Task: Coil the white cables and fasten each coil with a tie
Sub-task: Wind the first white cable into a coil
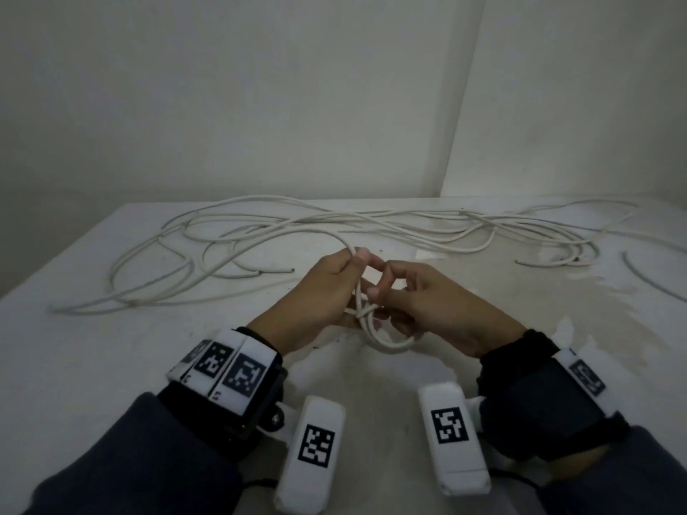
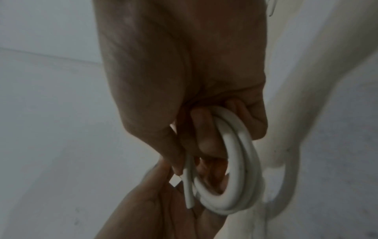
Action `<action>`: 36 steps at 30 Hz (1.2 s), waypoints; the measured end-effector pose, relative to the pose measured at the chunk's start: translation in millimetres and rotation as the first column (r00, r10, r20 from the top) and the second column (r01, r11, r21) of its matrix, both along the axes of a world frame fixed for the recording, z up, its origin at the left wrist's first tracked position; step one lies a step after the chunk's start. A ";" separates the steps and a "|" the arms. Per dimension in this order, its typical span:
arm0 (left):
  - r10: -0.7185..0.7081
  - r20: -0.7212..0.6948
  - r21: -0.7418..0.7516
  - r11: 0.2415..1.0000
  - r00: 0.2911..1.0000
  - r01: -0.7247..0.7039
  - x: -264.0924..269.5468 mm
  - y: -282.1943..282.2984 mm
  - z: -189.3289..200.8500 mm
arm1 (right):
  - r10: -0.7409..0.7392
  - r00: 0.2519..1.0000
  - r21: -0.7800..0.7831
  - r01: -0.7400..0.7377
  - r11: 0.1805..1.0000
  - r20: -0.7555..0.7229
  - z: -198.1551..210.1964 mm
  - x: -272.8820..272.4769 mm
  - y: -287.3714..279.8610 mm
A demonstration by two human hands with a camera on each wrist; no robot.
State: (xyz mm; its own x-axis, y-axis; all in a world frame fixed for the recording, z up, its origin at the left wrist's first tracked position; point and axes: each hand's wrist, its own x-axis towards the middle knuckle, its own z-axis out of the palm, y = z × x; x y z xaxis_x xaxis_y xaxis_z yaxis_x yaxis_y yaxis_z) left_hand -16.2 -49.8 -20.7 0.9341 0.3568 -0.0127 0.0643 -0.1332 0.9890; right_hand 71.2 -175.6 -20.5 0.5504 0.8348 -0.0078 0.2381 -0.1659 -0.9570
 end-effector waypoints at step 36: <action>0.237 0.108 0.505 0.823 0.965 -0.259 8.0 -1.7 -5.4 | -0.071 0.743 -0.038 0.129 0.991 0.666 0.8 2.6 -1.9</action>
State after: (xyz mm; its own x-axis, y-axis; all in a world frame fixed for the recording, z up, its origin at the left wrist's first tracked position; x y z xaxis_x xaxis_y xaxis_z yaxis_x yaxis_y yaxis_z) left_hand -8.3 -51.5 -26.2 0.8090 0.5219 0.2705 0.1269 -0.6042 0.7866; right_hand 73.8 -177.4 -19.7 0.5217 0.7871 0.3292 0.7843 -0.2905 -0.5482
